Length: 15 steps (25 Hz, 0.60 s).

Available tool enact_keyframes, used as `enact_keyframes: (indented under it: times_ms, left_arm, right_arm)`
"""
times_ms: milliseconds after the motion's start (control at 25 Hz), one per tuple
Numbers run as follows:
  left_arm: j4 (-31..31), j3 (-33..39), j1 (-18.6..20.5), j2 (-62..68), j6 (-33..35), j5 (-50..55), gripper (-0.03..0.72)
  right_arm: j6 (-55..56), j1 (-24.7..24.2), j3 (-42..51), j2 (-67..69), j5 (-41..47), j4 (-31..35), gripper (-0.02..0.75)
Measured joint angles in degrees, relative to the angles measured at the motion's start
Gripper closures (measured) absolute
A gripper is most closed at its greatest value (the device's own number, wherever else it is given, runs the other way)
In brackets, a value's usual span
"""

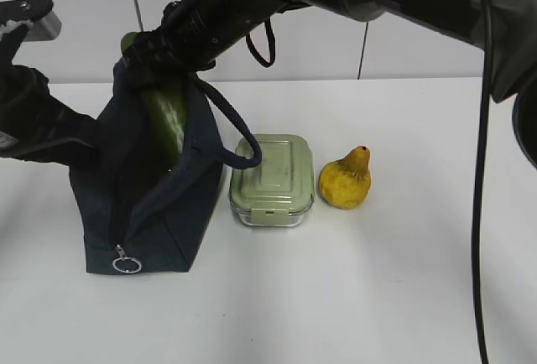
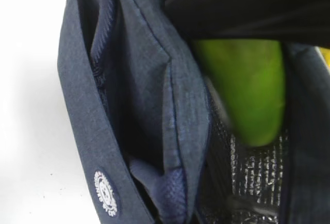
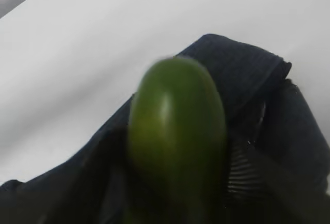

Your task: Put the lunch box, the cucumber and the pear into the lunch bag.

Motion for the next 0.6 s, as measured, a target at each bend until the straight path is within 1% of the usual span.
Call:
enact_keyframes:
  times_ms: [80, 120, 160, 240, 320, 440, 520, 600]
  left_arm:
    - [0.0, 0.0, 0.0, 0.0, 0.0, 0.0, 0.701]
    - [0.1, 0.0, 0.0, 0.0, 0.0, 0.0, 0.701]
    - [0.1, 0.0, 0.0, 0.0, 0.0, 0.0, 0.701]
    - [0.1, 0.0, 0.0, 0.0, 0.0, 0.0, 0.701]
    - [0.1, 0.0, 0.0, 0.0, 0.0, 0.1, 0.701]
    - [0.1, 0.0, 0.0, 0.0, 0.0, 0.2, 0.701]
    - [0.1, 0.0, 0.0, 0.0, 0.0, 0.2, 0.701]
    - [0.1, 0.0, 0.0, 0.0, 0.0, 0.2, 0.701]
  right_arm:
    - [0.1, -0.1, 0.0, 0.0, 0.3, 0.4, 0.169]
    - [0.2, -0.5, 0.0, -0.1, 0.8, 0.4, 0.132]
    - [0.6, -0.7, 0.0, -0.4, 1.6, 0.2, 0.115]
    - [2.6, -1.6, 0.0, -1.4, 4.3, -2.3, 0.121]
    - [5.7, -3.3, 0.0, -2.9, 7.6, -6.7, 0.158]
    - [12.2, -6.8, 0.0, -4.4, 13.8, -15.6, 0.185]
    - [16.4, -9.5, 0.0, -4.7, 18.3, -21.8, 0.189]
    - [19.0, -12.0, 0.0, -4.8, 21.2, -25.3, 0.193]
